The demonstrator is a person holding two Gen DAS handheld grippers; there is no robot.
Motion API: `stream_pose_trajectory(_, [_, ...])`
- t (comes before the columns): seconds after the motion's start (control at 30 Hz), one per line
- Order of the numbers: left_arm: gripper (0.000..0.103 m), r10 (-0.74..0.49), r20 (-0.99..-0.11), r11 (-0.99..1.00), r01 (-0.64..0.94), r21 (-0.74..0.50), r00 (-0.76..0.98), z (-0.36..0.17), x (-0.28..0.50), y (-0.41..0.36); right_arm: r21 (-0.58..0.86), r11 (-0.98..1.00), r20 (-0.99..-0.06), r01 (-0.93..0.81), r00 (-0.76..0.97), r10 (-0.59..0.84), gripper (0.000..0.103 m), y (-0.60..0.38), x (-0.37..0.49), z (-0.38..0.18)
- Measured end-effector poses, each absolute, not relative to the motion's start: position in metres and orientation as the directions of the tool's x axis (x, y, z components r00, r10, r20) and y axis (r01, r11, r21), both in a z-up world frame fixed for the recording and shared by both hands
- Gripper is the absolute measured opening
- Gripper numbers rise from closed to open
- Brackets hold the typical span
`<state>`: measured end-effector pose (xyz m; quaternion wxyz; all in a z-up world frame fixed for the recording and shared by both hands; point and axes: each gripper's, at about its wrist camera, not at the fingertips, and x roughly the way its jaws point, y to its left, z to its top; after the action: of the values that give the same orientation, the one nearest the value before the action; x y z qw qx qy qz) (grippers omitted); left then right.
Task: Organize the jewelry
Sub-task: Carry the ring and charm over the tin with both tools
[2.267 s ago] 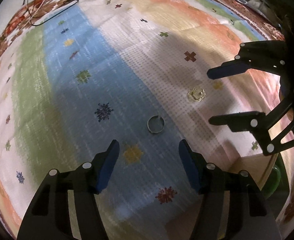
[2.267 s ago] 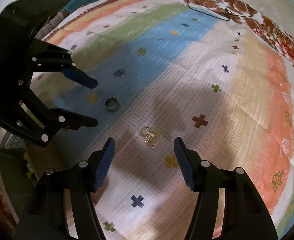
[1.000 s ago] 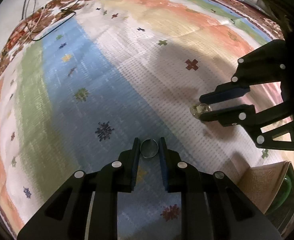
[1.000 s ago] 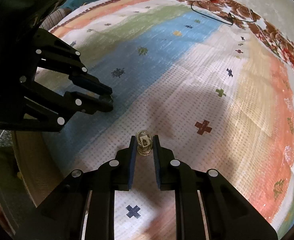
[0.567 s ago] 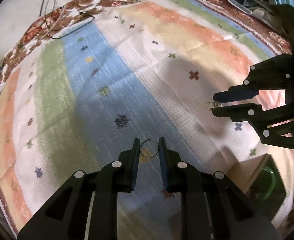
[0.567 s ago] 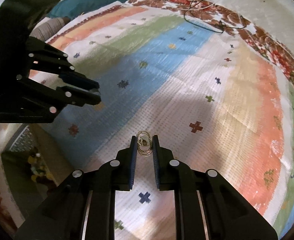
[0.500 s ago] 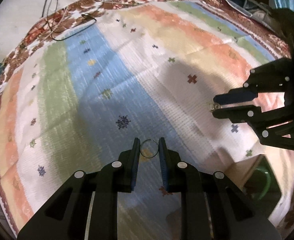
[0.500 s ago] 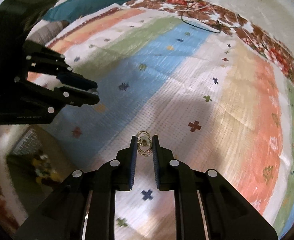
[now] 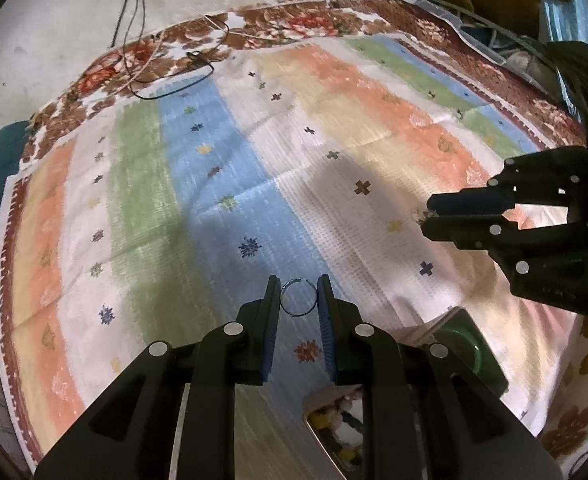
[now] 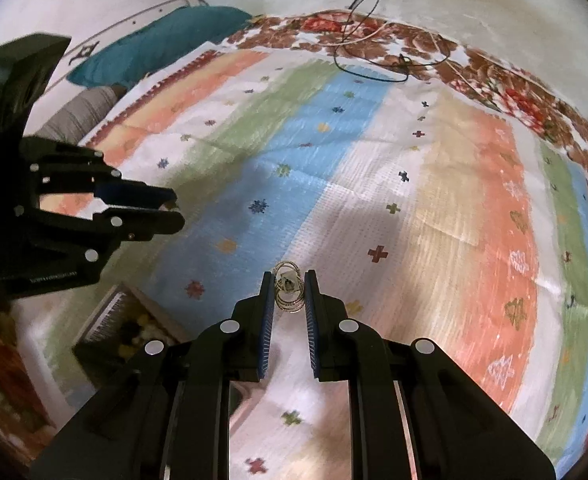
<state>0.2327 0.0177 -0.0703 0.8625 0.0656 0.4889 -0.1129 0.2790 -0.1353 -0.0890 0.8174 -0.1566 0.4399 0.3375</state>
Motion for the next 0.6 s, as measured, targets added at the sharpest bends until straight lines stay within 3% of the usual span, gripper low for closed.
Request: stream_pose_trajectory(0.6, [0.018, -0.108, -0.799, 0.988, 0.154, -0.02, 0.591, -0.025, 0.186, 0.018, 0.072, 0.843, -0.784, -0.532, 0.493, 0.378, 0.016, -0.151, 0.237, -0.051])
